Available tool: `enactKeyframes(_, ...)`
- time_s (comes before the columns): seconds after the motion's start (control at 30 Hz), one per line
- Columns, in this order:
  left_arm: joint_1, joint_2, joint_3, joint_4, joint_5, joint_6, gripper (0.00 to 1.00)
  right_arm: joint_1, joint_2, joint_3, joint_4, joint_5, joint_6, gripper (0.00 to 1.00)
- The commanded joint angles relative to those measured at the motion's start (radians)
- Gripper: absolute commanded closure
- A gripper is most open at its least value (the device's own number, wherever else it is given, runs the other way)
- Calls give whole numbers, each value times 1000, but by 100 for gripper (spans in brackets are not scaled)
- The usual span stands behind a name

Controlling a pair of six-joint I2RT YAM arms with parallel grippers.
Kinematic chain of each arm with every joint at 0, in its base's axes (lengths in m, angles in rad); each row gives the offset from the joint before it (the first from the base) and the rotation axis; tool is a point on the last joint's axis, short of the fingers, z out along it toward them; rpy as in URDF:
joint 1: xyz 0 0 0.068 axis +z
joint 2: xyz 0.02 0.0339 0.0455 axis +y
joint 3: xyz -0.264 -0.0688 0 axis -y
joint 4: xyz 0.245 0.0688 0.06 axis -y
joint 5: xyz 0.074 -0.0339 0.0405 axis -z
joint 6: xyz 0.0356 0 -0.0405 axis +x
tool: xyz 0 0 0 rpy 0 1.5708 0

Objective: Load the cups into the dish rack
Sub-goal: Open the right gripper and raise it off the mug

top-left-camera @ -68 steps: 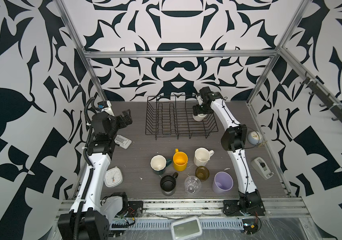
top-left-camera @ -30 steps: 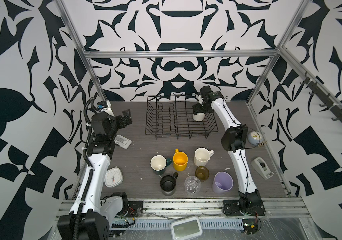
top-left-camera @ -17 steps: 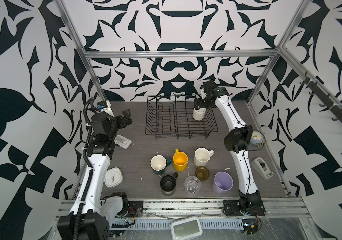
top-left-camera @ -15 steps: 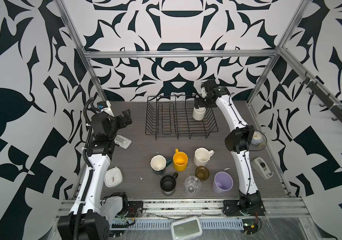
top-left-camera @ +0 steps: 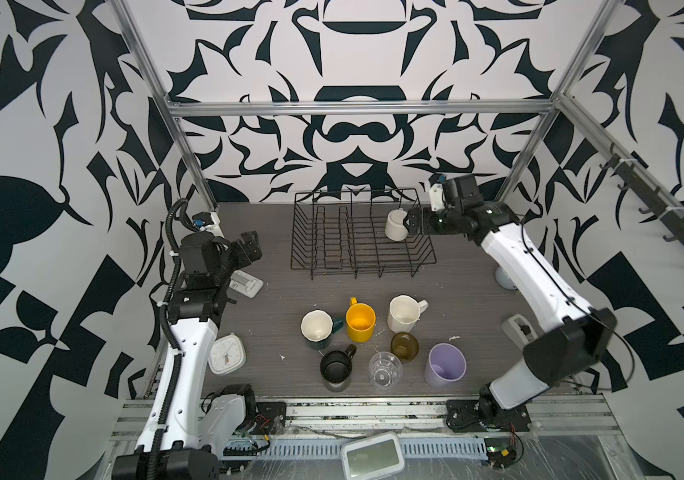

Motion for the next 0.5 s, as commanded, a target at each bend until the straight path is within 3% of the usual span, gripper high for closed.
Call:
enactKeyframes(0.0,1,-36,46,-214,34,-30,10,19,-120,-134,71,43,51,5)
enactKeyframes(0.17,1,-47,53,-375,157,-68,14,56,-234,-274,83,75,83,6)
enactKeyframes(0.23,0,-45,33,-423,228,-107,23,68,-260,-314,96,86,91,6)
enactKeyframes(0.33,-10,-61,-34,-458,303,-168,26,74,-275,-360,105,82,105,6)
enactKeyframes(0.47,-105,-94,-71,-532,229,-204,27,85,-287,-382,110,81,108,6)
